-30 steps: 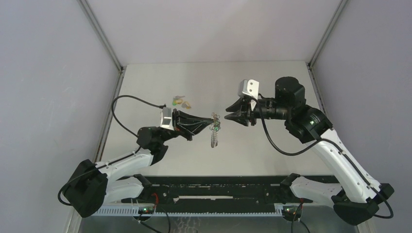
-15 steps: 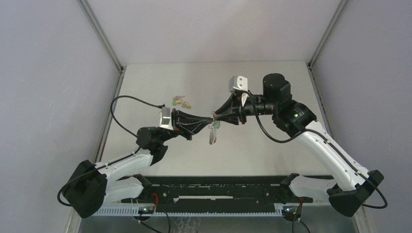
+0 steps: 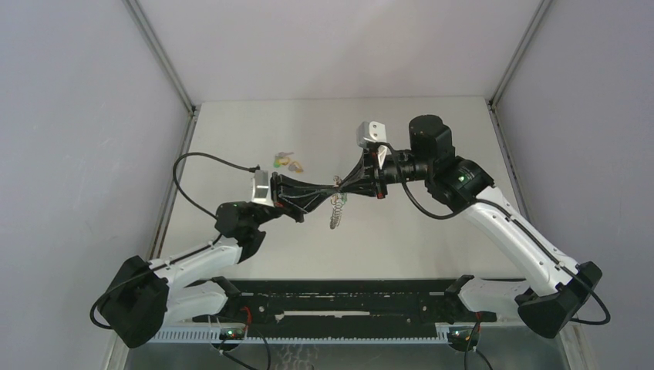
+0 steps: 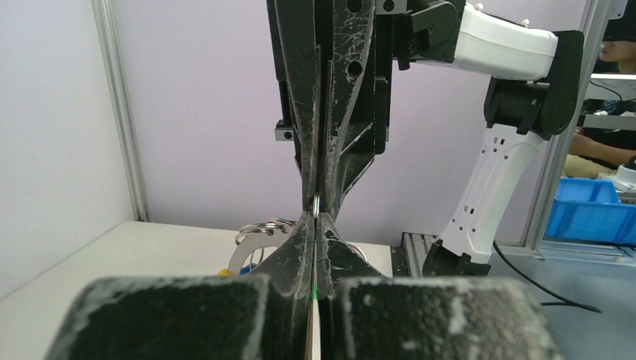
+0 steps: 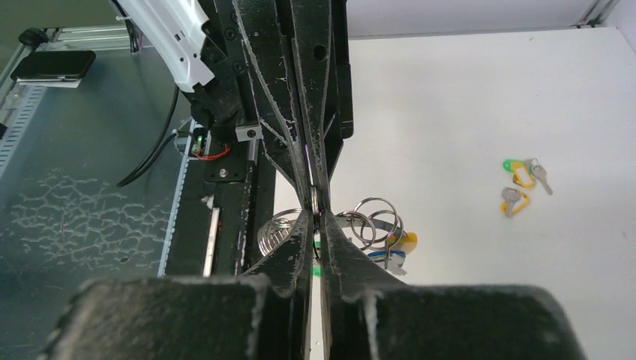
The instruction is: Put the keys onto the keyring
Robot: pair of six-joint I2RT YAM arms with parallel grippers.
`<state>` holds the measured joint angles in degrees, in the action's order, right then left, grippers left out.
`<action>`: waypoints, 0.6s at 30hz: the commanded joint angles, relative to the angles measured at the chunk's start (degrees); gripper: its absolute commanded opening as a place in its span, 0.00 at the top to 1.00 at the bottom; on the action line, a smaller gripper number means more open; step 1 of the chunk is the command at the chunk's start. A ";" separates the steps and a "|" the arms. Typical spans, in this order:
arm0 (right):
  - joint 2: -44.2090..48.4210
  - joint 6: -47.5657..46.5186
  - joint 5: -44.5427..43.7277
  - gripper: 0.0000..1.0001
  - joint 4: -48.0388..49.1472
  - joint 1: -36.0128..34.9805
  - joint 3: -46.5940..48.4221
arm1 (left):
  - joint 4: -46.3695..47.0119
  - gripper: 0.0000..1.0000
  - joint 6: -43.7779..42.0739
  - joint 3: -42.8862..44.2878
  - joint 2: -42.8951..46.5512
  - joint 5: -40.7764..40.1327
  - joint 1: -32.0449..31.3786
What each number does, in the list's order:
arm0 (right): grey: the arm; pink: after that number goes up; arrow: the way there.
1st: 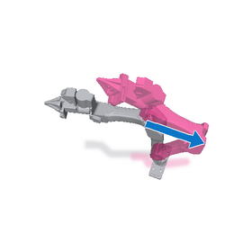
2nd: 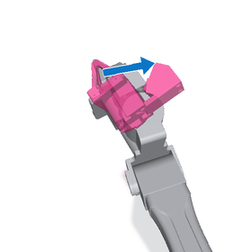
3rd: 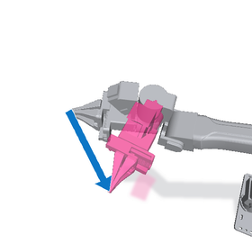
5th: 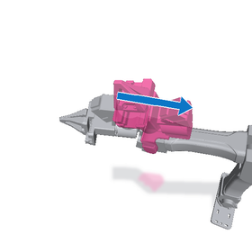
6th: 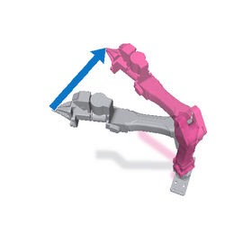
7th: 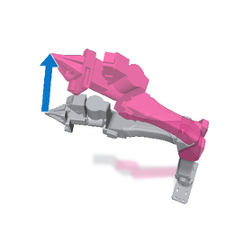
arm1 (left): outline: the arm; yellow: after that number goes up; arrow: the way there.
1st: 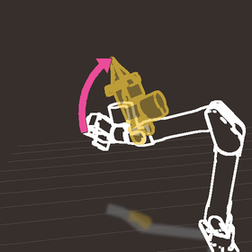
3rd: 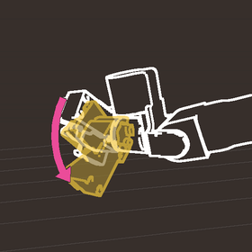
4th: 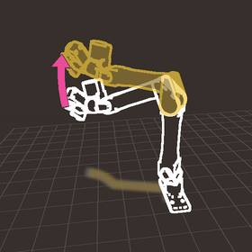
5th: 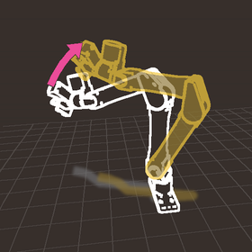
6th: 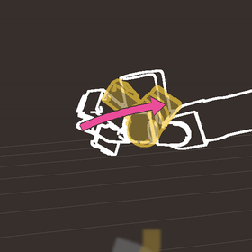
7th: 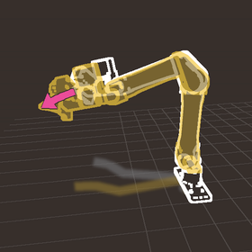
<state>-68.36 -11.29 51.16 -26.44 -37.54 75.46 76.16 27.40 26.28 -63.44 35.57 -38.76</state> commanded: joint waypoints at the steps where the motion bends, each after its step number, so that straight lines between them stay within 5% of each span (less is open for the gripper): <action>1: 1.28 -0.54 -0.43 1.00 0.28 0.45 0.38 | 3.62 0.96 -0.68 1.39 1.75 -1.97 0.09; 9: 1.13 -11.23 -12.18 1.00 -17.94 -0.87 9.24 | -10.93 0.63 -6.96 0.75 3.95 -2.31 0.09; 18: -7.72 -20.19 -36.66 1.00 -37.49 -12.05 24.07 | -20.44 0.56 -11.57 3.41 4.09 -0.44 -0.16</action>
<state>-72.69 -26.33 27.92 -54.89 -45.91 94.94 58.67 18.74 26.48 -59.86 34.33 -38.76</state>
